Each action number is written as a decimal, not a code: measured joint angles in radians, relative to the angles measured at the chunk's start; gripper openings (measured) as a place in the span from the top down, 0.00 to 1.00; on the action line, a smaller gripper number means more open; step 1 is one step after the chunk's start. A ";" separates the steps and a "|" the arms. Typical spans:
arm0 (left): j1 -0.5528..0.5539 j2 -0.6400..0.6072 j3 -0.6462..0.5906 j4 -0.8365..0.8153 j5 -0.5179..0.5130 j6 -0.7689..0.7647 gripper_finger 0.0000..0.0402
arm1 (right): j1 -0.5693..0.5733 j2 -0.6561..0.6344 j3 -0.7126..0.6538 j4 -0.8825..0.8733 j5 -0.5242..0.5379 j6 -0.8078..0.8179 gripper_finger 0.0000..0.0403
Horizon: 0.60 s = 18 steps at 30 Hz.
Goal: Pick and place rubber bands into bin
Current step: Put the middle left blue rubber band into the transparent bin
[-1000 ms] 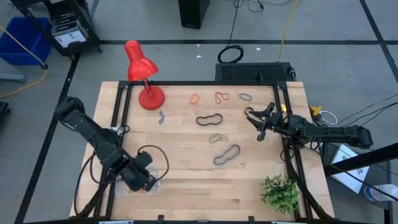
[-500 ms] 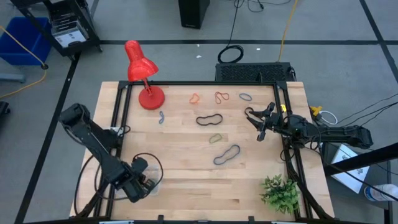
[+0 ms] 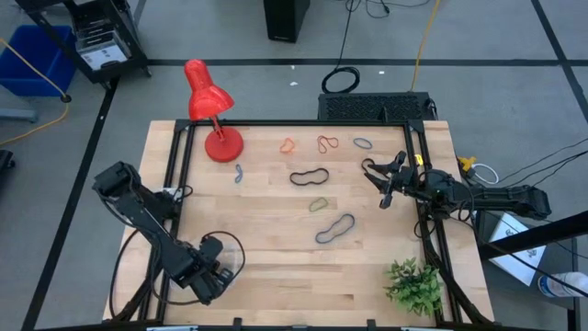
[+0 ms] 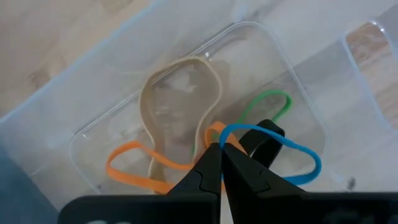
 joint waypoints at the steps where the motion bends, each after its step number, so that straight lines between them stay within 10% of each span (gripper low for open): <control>1: 0.000 0.000 0.000 0.000 -0.001 0.003 0.97 | 0.000 0.000 0.000 0.000 0.000 0.000 0.68; 18: 0.018 0.000 0.000 0.002 -0.001 0.082 0.94 | 0.000 0.000 0.000 0.000 0.000 0.001 0.68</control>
